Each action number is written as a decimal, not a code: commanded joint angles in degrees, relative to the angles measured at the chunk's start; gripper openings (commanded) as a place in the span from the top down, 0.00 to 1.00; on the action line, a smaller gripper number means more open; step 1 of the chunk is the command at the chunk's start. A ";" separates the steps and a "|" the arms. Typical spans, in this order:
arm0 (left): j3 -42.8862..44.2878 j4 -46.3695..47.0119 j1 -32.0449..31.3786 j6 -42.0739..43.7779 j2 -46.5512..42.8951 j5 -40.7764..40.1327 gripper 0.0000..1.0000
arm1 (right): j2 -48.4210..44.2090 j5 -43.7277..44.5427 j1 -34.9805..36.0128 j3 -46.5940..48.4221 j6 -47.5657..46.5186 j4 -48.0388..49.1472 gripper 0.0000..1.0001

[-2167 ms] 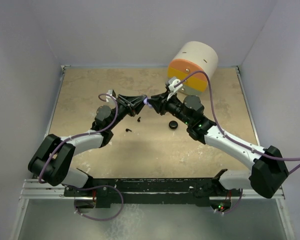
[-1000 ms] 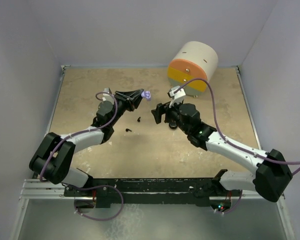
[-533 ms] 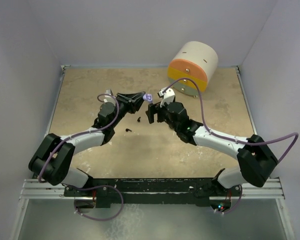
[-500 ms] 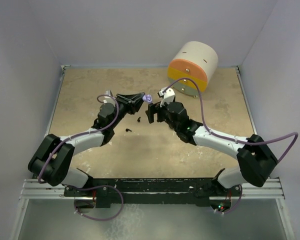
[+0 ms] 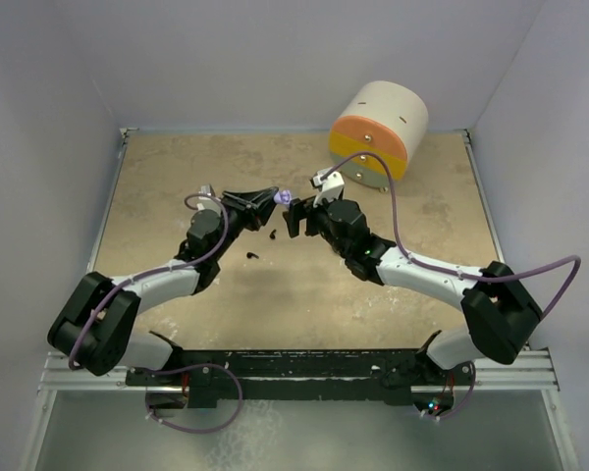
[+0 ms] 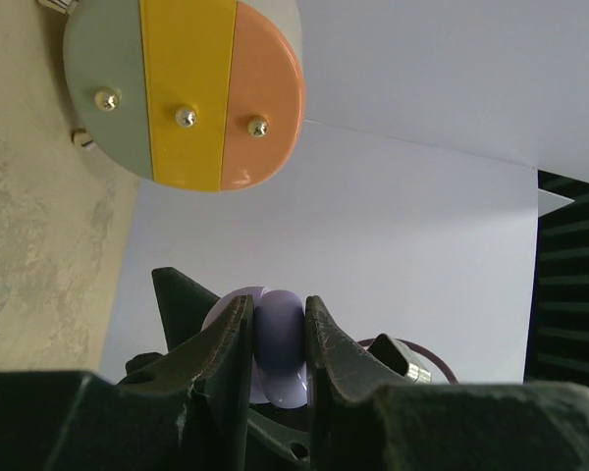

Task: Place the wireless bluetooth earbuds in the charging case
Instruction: Close the charging case, then place the charging case at the center of the board, then pick up the charging case at the center of the board.

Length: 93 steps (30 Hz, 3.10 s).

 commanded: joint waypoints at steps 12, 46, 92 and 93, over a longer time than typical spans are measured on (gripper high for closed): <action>-4.95 1.74 0.46 -0.69 -2.44 0.80 1.00 | -4.37 6.91 -0.03 0.59 2.66 4.14 0.10; 15.06 -15.13 16.21 31.67 26.68 2.23 0.84 | -6.82 4.81 0.05 0.77 20.23 -27.07 0.01; 2.29 -47.79 15.35 39.68 -21.94 -6.52 0.36 | 14.48 1.20 -11.09 8.36 20.56 -32.62 0.01; 2.06 -47.81 15.35 39.58 -22.14 -6.52 0.36 | 14.37 0.78 -10.89 8.34 20.43 -32.28 0.01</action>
